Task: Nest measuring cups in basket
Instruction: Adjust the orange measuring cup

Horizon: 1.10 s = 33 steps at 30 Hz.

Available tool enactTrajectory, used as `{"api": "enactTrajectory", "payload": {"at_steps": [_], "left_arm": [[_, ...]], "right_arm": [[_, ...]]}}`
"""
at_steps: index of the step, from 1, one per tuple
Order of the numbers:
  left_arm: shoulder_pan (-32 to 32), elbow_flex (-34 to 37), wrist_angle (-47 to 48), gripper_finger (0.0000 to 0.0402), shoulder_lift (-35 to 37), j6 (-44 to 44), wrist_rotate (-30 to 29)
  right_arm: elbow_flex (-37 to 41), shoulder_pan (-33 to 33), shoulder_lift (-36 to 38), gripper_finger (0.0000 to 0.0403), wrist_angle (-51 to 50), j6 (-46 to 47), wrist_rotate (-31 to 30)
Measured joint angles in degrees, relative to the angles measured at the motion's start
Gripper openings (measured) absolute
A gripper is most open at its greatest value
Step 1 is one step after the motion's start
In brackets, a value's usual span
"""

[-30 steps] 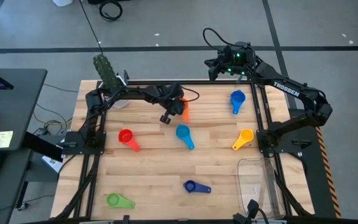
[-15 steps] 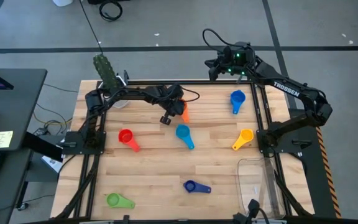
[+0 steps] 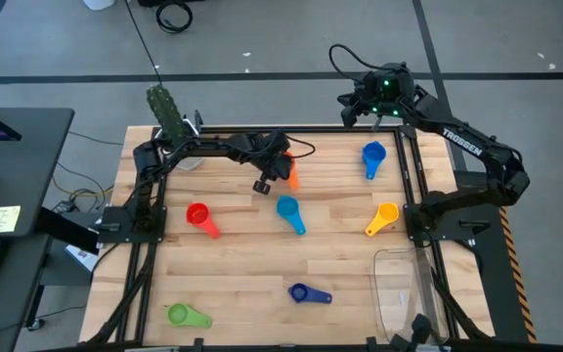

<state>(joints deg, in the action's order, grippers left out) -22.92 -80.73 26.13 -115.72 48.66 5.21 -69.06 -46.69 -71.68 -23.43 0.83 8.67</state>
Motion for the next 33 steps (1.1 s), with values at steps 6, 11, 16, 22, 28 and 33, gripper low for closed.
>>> {"api": "enactTrajectory", "payload": {"at_steps": [6,11,16,22,28,33], "left_arm": [[0.05,0.00,0.89,0.0038,0.00,-0.04,0.01],[0.74,0.00,2.32,0.0039,0.00,-0.40,-0.11],[1.13,-0.01,2.33,0.0039,0.00,-0.46,-0.48],[1.90,0.00,2.36,0.0032,0.00,0.24,-2.90],[2.34,-0.02,2.27,0.0015,0.00,0.37,-2.69],[2.23,-0.01,2.41,0.0063,0.00,-0.59,-2.90]], "right_arm": [[0.00,-0.46,1.43,0.0036,-2.29,-0.62,0.00],[0.00,-0.44,1.58,0.0036,-2.31,-0.63,0.00],[0.00,-0.44,1.58,0.0036,-2.26,-0.62,0.00],[0.00,-0.44,1.58,0.0036,-2.15,-0.62,0.00],[0.00,-0.44,1.58,0.0036,-2.17,-0.62,0.00],[0.00,-0.44,1.58,0.0036,-2.17,-0.62,0.00]]}}
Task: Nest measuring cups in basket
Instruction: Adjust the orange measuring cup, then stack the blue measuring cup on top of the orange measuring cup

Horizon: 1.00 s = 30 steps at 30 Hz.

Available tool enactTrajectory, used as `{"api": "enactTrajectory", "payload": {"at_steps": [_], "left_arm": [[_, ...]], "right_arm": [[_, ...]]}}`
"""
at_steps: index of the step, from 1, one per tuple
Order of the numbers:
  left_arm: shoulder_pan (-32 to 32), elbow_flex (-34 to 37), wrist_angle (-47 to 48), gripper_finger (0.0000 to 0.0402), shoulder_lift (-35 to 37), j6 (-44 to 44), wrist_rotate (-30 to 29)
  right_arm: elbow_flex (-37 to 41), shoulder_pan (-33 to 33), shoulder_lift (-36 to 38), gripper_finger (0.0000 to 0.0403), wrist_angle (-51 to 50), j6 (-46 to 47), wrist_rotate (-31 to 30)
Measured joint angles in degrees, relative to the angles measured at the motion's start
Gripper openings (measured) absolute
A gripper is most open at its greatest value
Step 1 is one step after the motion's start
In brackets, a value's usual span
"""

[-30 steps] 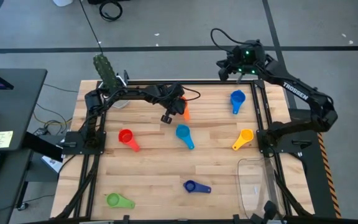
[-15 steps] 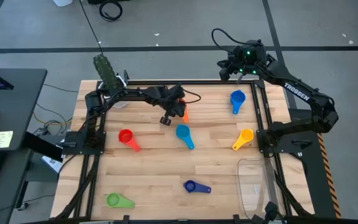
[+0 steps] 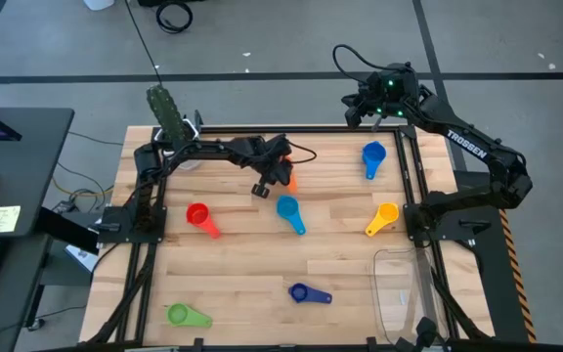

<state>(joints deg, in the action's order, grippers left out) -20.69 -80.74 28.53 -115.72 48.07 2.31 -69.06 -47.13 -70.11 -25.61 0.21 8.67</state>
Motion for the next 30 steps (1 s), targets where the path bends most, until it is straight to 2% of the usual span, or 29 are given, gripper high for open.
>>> {"api": "enactTrajectory", "payload": {"at_steps": [3,6,12,22,24,26,30], "left_arm": [[0.02,0.00,0.02,0.0093,0.00,-0.32,-0.10],[0.09,0.01,0.02,0.0106,0.00,-0.32,-1.15],[0.70,0.01,0.02,0.0100,0.93,0.18,-4.93],[0.98,-0.03,-0.60,0.0094,5.63,0.57,-9.06],[0.98,-0.03,-0.69,0.0094,6.40,0.57,-11.55],[0.90,-0.01,-0.78,0.0094,7.55,0.55,-13.74],[0.44,-0.01,-0.79,0.0094,9.72,0.53,-14.82]], "right_arm": [[0.00,0.00,0.00,0.0036,0.00,0.00,0.00],[0.00,0.00,0.00,0.0036,-0.06,-0.28,0.00],[0.00,-0.81,0.02,0.0036,-3.34,-3.20,0.00],[-0.37,-3.73,0.01,0.0036,-18.39,-5.40,-0.06],[-1.66,-4.22,-0.07,0.0036,-23.85,-5.78,-1.55],[-3.25,-4.69,-0.07,0.0036,-30.00,-5.56,-5.62],[-6.28,-7.28,-0.08,0.0036,-40.15,0.72,-11.82]]}}
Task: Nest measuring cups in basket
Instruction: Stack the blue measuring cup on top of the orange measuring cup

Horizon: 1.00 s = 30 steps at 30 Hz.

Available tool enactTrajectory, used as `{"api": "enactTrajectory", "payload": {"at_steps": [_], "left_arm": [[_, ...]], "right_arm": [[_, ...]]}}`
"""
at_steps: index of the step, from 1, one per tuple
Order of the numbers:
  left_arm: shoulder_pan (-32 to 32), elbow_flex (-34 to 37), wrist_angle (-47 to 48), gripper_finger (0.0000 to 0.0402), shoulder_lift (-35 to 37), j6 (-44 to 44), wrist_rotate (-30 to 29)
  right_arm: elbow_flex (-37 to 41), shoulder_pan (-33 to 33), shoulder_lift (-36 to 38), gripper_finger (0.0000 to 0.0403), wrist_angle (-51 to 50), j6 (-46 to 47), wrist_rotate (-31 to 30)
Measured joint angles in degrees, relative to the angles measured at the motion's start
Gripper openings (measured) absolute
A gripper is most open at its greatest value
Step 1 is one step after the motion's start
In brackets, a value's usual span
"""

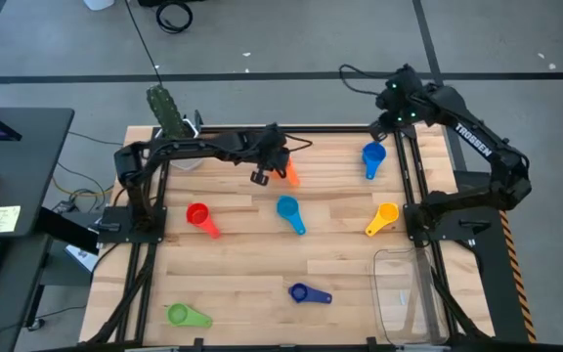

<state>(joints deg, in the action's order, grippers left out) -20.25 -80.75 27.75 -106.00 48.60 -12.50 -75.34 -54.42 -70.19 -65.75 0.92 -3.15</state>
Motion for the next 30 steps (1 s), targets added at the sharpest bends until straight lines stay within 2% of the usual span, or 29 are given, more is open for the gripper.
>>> {"api": "enactTrajectory", "payload": {"at_steps": [3,8,18,22,24,30], "left_arm": [[-0.24,0.00,-0.26,0.0094,1.52,-0.38,-0.71],[-0.53,0.00,-0.37,0.0094,3.28,-1.90,-1.64],[-0.97,0.02,-0.81,0.0094,3.88,-2.99,-1.89],[-0.97,0.02,-0.81,0.0094,3.88,-3.02,-1.89],[-0.97,0.02,-0.82,0.0094,3.88,-3.01,-1.89],[-1.11,0.02,-0.85,0.0094,3.85,-2.99,-1.87]], "right_arm": [[-0.76,-2.63,0.02,0.0036,-4.72,3.01,1.82],[-0.91,-4.35,-1.07,0.0046,-4.34,6.22,5.62],[-0.91,-3.36,-8.82,0.0100,-1.99,21.62,-5.00],[-0.86,-5.32,-12.59,0.0108,-3.84,29.03,-1.42],[-0.91,-6.24,-14.53,0.0108,-5.07,29.25,0.72],[-1.38,-6.25,-18.82,0.0108,-6.56,30.02,0.65]]}}
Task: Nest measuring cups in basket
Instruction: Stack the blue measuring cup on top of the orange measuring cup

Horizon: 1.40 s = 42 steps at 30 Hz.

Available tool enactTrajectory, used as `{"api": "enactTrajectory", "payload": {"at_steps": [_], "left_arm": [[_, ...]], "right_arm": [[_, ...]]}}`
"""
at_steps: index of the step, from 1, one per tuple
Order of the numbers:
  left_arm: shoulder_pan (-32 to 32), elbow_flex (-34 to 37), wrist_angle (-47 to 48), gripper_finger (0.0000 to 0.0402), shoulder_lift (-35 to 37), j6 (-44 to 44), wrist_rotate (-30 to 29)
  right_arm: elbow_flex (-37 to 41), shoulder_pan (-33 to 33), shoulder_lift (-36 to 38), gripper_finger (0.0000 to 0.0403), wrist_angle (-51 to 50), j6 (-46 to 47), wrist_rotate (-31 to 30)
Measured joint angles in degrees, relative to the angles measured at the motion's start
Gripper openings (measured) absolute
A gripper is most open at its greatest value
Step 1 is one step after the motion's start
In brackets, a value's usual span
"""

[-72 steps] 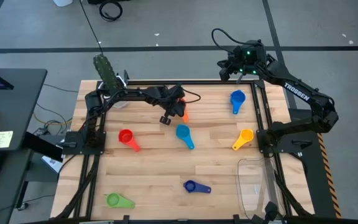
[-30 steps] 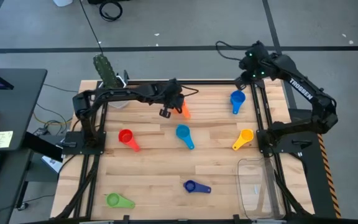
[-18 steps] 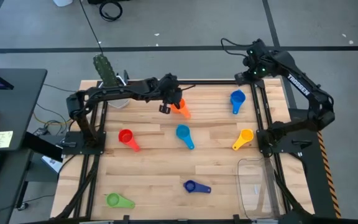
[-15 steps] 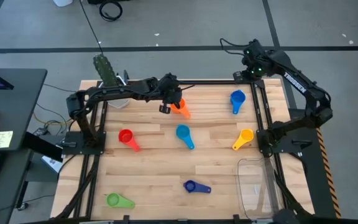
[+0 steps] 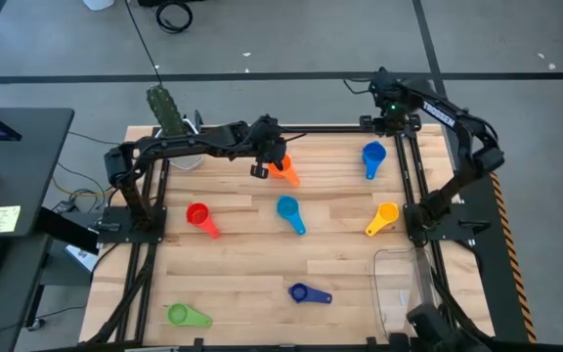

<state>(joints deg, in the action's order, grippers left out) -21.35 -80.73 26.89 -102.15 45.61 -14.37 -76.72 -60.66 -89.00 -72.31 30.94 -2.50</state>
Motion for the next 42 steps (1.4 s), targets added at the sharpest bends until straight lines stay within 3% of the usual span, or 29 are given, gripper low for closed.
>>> {"api": "enactTrajectory", "payload": {"at_steps": [7,21,33,38,42], "left_arm": [[-0.32,0.00,0.00,0.0094,-0.07,-0.01,-0.01],[-0.64,0.00,-0.07,0.0094,-0.07,0.03,0.02],[-2.43,0.00,-0.06,0.0094,-0.07,0.01,0.04],[-2.62,0.00,-0.06,0.0094,-0.07,-0.01,0.64],[-2.59,0.00,-0.07,0.0094,-0.07,-0.01,0.66]], "right_arm": [[-0.16,-1.85,-4.21,0.0107,-1.22,5.53,4.74],[-0.38,-1.93,-10.55,0.0106,2.93,3.79,1.36],[-0.38,-3.28,-13.70,0.0106,4.40,-17.61,3.30],[-0.36,-3.19,-14.13,0.0106,4.66,-24.60,-2.26],[-0.36,-3.19,-14.13,0.0106,4.83,-26.62,-2.40]]}}
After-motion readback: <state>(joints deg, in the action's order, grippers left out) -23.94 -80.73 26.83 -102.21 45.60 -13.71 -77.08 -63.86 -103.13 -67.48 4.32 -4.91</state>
